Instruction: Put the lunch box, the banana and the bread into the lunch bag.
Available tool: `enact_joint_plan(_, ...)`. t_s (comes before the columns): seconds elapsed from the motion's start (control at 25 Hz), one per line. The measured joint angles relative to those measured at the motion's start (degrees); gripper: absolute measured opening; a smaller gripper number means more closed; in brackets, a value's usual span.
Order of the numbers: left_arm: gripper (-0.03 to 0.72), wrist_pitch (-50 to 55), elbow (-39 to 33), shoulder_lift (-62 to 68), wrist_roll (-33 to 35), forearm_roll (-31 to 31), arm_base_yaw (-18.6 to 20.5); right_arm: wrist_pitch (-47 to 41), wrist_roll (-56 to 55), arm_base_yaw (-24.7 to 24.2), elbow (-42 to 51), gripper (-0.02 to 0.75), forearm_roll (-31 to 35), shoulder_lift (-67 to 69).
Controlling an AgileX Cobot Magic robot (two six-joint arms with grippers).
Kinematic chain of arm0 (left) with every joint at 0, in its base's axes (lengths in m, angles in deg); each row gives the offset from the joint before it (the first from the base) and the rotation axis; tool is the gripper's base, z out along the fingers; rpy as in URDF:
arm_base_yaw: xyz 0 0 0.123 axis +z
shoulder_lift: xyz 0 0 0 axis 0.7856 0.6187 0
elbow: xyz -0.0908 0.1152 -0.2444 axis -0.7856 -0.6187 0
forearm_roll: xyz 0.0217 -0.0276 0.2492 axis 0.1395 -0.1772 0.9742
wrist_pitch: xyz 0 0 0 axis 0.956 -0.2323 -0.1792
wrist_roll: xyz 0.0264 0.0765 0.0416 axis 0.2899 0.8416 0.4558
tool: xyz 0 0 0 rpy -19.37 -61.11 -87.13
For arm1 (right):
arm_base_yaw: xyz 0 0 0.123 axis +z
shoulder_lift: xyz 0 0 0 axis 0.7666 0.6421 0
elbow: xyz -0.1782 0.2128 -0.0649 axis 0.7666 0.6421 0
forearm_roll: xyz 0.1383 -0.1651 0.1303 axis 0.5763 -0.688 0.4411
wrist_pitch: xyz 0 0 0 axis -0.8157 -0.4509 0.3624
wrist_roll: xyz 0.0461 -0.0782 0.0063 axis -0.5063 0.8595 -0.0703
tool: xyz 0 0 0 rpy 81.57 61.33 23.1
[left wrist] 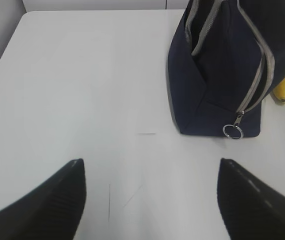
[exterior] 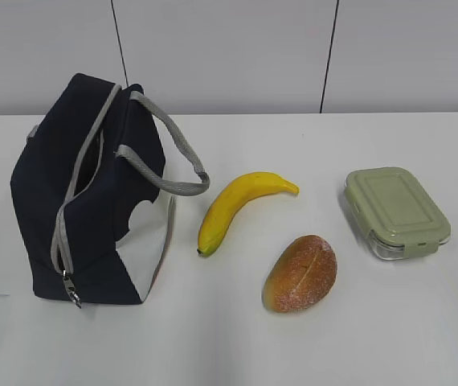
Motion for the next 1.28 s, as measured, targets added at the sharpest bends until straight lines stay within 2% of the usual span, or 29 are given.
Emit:
enact_joint_plan(0.52, 0.594, 0.0, 0.0, 0.0, 0.0, 0.0, 0.0, 0.0, 0.0, 0.0, 0.0, 0.377, 0.0, 0.0)
enact_joint_plan(0.68, 0.592, -0.5, 1.09, 1.22, 0.0, -2.04, 0.0, 0.0, 0.0, 0.0, 0.0, 0.377, 0.0, 0.0)
enact_joint_plan(0.92, 0.539, -4.12, 8.9, 12.84, 0.0, -6.08, 0.0, 0.0, 0.0, 0.0, 0.0, 0.377, 0.0, 0.0)
enact_joint_plan(1.28, 0.521, -6.46, 24.35, 39.59, 4.62, -15.0, 0.0, 0.0, 0.0, 0.0, 0.0, 0.377, 0.0, 0.0)
